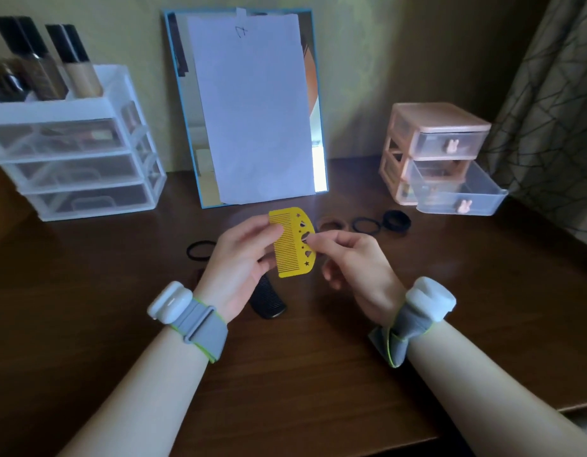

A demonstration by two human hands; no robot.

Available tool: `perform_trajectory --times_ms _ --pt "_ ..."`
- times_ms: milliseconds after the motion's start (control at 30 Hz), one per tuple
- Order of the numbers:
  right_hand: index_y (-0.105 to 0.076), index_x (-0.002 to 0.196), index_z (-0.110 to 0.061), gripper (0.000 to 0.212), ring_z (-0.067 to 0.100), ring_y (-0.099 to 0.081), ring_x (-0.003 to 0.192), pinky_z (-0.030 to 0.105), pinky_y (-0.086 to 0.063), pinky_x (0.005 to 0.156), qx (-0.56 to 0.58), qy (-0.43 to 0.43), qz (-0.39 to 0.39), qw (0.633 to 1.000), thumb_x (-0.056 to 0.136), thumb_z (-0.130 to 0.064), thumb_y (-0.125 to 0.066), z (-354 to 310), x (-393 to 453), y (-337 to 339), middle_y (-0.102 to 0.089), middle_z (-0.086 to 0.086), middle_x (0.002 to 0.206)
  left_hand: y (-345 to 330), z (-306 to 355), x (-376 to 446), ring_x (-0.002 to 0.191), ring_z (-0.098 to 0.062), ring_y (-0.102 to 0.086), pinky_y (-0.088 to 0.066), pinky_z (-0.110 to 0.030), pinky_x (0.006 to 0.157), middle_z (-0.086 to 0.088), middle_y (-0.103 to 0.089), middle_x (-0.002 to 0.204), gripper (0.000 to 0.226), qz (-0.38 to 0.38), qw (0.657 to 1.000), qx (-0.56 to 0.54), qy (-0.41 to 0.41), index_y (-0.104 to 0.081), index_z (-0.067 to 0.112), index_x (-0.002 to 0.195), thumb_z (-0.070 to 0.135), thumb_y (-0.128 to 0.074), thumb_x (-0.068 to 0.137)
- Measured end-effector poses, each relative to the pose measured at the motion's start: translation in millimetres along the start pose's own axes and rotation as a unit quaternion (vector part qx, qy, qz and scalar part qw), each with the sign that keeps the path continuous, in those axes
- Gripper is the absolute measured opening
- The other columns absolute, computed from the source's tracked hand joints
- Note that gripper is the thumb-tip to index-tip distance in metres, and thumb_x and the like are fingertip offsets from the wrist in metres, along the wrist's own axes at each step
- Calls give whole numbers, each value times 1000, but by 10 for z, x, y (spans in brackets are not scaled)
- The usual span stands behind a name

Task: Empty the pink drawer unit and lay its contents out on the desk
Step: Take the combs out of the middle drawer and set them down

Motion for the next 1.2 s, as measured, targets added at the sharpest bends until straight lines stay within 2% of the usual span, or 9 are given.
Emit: perform_trajectory --times_ms 133,267,367,500,600,700,900,1033,1200 --pt "-74 87 -7 24 12 -46 45 20 -32 37 48 -12 -45 998 90 -29 -65 16 -9 -67 -69 7 85 30 -15 -25 97 -29 -70 -58 -36 77 -17 -72 107 15 3 998 -58 9 -65 3 105 7 -58 92" --pt "-72 96 2 19 14 -53 47 22 -40 37 63 1 -54 997 88 -14 -69 12 -37 -128 -70 16 90 51 7 -32 96 -27 -70 -58 -35 77 -17 -71 104 14 21 995 -99 -12 -64 3 105 5 -57 93" --pt "-73 97 4 14 15 -58 50 23 -46 39 60 29 -13 998 86 -4 -68 -14 -41 -103 -72 22 84 83 10 -42 94 -27 -71 -58 -31 75 -15 -73 102 17 45 996 -76 -28 -63 3 108 8 -60 92" --pt "-77 86 -13 9 16 -56 44 27 -51 43 -22 96 92 991 85 -7 -71 -110 -25 67 -68 13 62 229 72 -61 63 -21 -66 -52 -26 51 -7 -64 69 20 129 989 33 -66 -61 8 85 24 -72 86" --pt "-78 84 -20 8 8 -56 42 20 -49 48 -191 193 134 953 83 -14 -72 -245 -85 78 -66 -4 56 102 23 -60 67 -27 -71 -53 -28 50 -11 -68 69 33 70 997 35 -28 -67 8 77 40 -71 84" --pt "-78 88 -21 10 8 -59 55 27 -52 57 -346 320 117 874 82 -17 -72 -381 -225 -103 -70 -5 73 2 -31 -72 82 -34 -73 -59 -38 63 -16 -73 82 43 24 999 26 0 -70 5 80 48 -71 81" --pt "-77 96 -21 14 17 -62 62 37 -54 57 -404 381 81 828 84 -25 -71 -424 -322 -209 -68 -4 89 33 -34 -77 78 -33 -73 -59 -40 66 -13 -71 80 19 23 999 38 2 -73 8 83 27 -67 87" --pt "-75 99 -16 17 13 -58 58 30 -51 59 -334 351 92 870 88 -27 -68 -421 -281 -104 -68 -4 89 62 -27 -71 71 -28 -72 -58 -36 58 -17 -73 80 20 43 998 52 6 -68 1 88 20 -62 90" --pt "-75 98 -19 13 4 -48 38 18 -40 40 -145 101 100 979 87 -24 -69 -185 -40 128 -61 -11 50 37 -39 -89 61 -23 -67 -53 -29 48 -14 -71 72 18 34 995 87 25 -68 3 85 19 -63 90"
Point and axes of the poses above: each hand's wrist, its own x-axis towards the middle knuckle, its own y-axis out of the back of the hand, z = x × y, the point moved 7 cm from there along x, towards the middle knuckle
